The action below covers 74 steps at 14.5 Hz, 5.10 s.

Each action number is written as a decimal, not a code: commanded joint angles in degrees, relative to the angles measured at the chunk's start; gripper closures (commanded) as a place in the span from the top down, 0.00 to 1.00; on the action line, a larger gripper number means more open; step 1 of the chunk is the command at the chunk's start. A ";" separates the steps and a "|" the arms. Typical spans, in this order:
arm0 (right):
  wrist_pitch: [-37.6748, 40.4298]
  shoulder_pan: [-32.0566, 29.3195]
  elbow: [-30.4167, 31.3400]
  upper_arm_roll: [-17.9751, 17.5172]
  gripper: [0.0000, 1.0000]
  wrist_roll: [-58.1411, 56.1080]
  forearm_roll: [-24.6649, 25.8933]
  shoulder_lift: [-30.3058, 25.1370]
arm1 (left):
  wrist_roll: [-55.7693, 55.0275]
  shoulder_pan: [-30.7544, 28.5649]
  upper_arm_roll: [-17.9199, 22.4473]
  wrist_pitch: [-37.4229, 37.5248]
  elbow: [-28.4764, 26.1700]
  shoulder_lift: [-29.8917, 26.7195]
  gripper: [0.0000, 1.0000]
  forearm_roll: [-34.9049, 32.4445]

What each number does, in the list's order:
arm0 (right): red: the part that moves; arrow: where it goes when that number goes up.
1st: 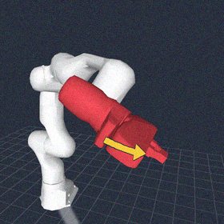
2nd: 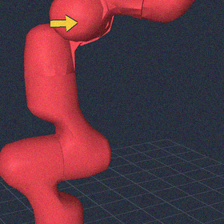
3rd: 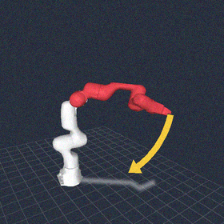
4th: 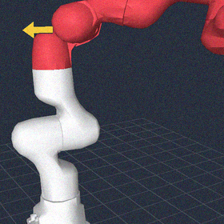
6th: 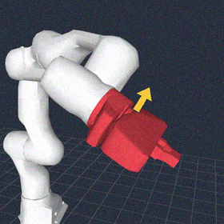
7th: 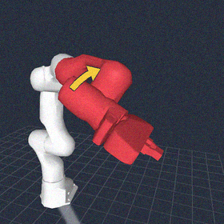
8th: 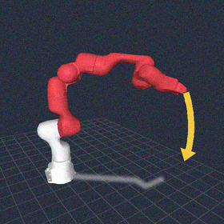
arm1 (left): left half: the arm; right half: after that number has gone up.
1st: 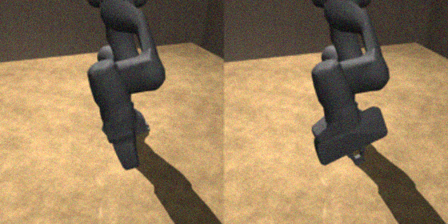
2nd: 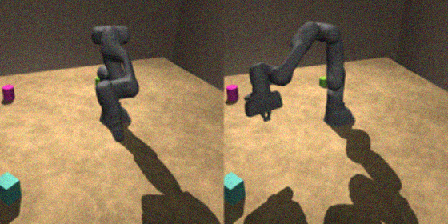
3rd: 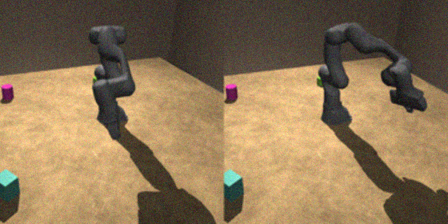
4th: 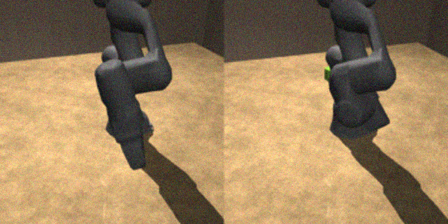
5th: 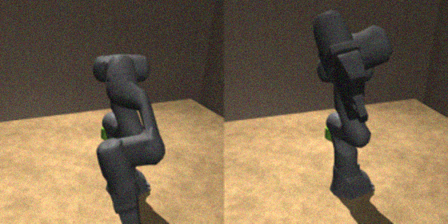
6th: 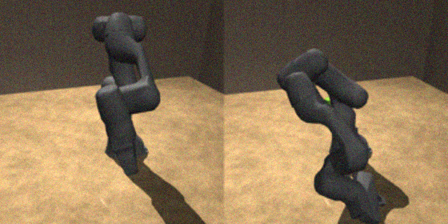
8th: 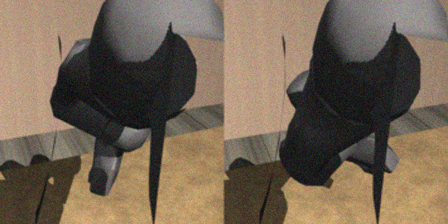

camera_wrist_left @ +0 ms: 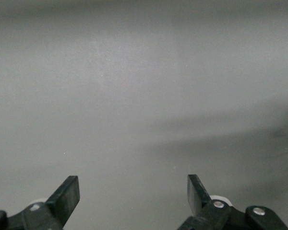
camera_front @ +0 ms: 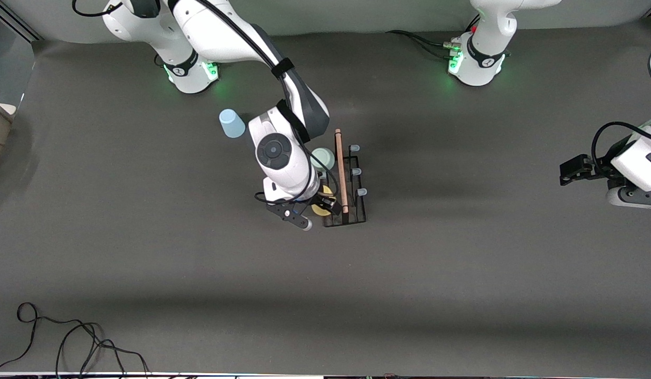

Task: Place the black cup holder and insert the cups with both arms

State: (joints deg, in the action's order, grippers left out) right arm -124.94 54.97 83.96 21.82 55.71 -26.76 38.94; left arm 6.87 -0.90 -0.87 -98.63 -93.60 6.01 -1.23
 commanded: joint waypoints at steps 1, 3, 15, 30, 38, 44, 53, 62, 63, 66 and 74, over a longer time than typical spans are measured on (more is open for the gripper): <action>7.75 -0.92 0.16 1.64 1.00 0.46 1.10 -6.92 | 0.51 -0.15 -0.01 -0.25 0.17 -0.12 1.00 -0.27; 13.81 -0.92 -0.11 3.83 1.00 0.46 1.10 -10.97 | 0.51 0.11 -0.01 -0.33 0.35 0.05 1.00 -0.27; 51.54 -0.83 -5.03 30.11 1.00 -40.45 10.12 -30.05 | 0.51 0.55 -0.10 0.11 0.26 -0.39 1.00 -0.27; 50.14 -0.74 -3.36 33.29 1.00 -51.22 20.88 -28.83 | -0.02 0.55 -0.10 0.37 0.43 -0.74 1.00 -0.27; 50.23 -10.54 -3.62 23.67 1.00 -51.22 20.79 -29.18 | -0.10 0.47 -0.10 0.81 0.35 -0.74 1.00 -0.27; 50.23 -30.69 -4.15 3.87 1.00 -51.31 21.31 -30.32 | -0.10 0.38 -0.10 0.72 0.17 -0.65 1.00 -0.27; 50.23 -47.24 -4.24 -13.73 1.00 -51.31 23.86 -31.47 | -0.10 0.47 -0.10 0.63 0.08 -0.57 1.00 -0.27; 35.74 -50.39 12.28 -14.08 1.00 -59.20 24.30 -42.63 | -0.10 0.47 -0.10 0.54 0.17 -0.65 1.00 -0.18; 34.86 -51.01 12.28 -14.17 1.00 -59.66 24.74 -42.63 | -0.10 0.47 -0.10 0.54 0.17 -0.65 1.00 -0.18; 34.76 -52.85 10.97 -17.50 1.00 -57.82 25.27 -42.36 | -0.10 0.47 -0.10 0.46 0.17 -0.56 1.00 -0.27; 35.55 -53.30 9.73 -22.96 1.00 -47.09 25.45 -41.92 | -0.19 0.47 -0.10 0.55 0.17 -0.48 1.00 -0.18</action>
State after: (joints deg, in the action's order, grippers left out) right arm -89.30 2.58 93.52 0.44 6.16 -2.56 -2.32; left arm 6.86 -0.79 -1.16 -98.55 -93.28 6.02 -1.22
